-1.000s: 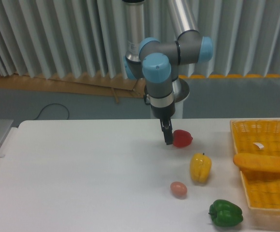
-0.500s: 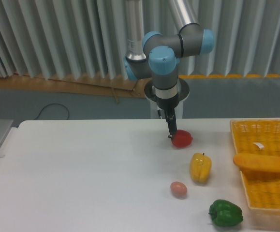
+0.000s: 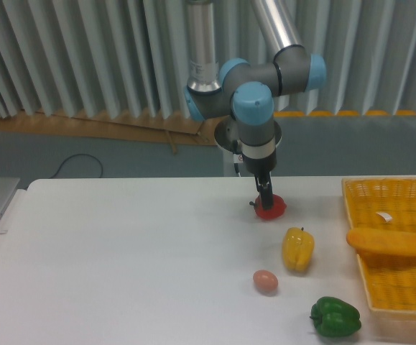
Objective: Place the red peppers in a basket
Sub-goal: 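Lower the gripper onto the red pepper and close on its stem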
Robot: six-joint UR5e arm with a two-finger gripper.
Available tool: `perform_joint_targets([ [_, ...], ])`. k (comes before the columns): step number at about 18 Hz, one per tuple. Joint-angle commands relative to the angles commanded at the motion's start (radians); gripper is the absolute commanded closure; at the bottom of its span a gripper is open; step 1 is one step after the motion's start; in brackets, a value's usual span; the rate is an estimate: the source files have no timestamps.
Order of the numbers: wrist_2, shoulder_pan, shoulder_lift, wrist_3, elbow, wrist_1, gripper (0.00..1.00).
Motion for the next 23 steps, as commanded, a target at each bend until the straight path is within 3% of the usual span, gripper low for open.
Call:
perform_joint_targets([
  [3,0.003,0.015,0.000,0.018,-0.023,0.038,0.00],
  [7,0.003,0.029,0.003,0.035,-0.029,0.046,0.00],
  [10,0.005,0.032,-0.011,0.037,-0.052,0.101,0.00],
  [17,0.044,0.032,-0.032,0.038,-0.090,0.133,0.00],
  [23,0.054,0.023,-0.003,0.032,-0.146,0.149,0.00],
])
